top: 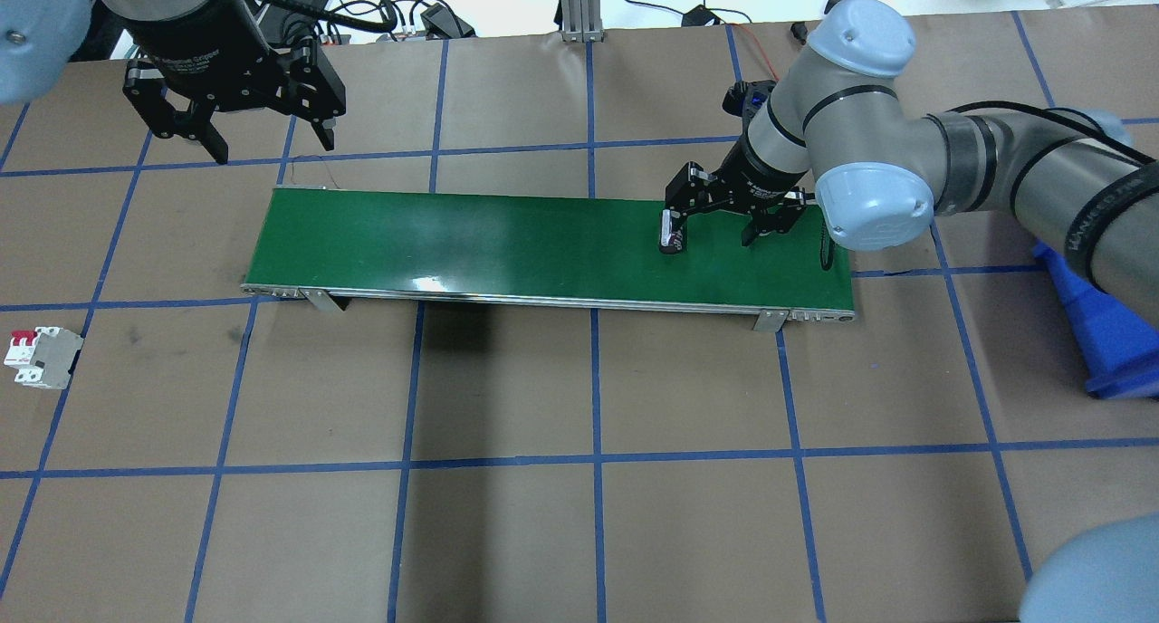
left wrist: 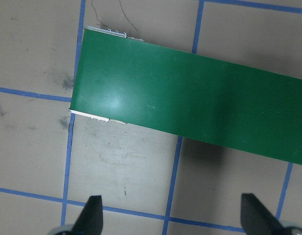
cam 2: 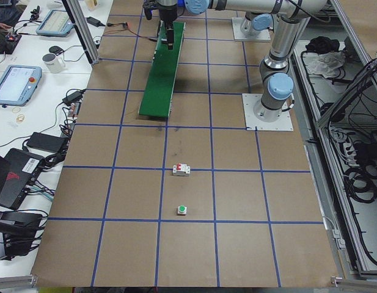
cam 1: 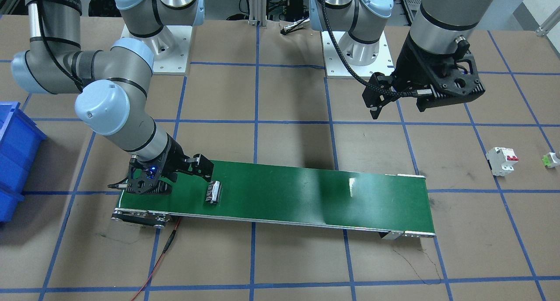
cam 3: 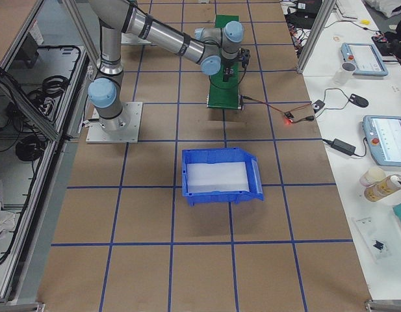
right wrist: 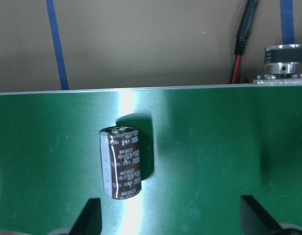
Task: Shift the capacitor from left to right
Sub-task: 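Grasp the arriving capacitor on the belt with the right gripper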
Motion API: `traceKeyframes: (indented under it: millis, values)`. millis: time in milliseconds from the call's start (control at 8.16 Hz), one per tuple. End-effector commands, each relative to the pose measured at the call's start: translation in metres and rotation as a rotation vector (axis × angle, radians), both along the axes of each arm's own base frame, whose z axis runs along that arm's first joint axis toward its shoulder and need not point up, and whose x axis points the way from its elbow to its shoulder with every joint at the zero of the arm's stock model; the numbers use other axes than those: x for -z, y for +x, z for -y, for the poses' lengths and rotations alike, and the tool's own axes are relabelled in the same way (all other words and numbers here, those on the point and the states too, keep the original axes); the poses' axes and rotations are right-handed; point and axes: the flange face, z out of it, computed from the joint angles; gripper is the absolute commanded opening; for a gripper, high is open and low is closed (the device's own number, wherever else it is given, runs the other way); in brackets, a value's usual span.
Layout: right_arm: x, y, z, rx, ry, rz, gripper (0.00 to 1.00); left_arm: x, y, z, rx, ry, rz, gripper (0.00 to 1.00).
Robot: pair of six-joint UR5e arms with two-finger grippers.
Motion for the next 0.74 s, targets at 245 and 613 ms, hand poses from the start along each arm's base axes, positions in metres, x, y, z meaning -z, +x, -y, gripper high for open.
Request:
traceKeyframes:
  millis: [245,613]
  values:
    - [0.012,-0.008,0.002,-0.012,0.009,-0.091,0.92,0.0,0.0,0.0,-0.002,0.001,0.0,1.0]
    - [0.019,-0.02,0.003,-0.113,0.0,-0.204,0.46,0.0,-0.001,0.0,0.001,0.001,0.0,1.0]
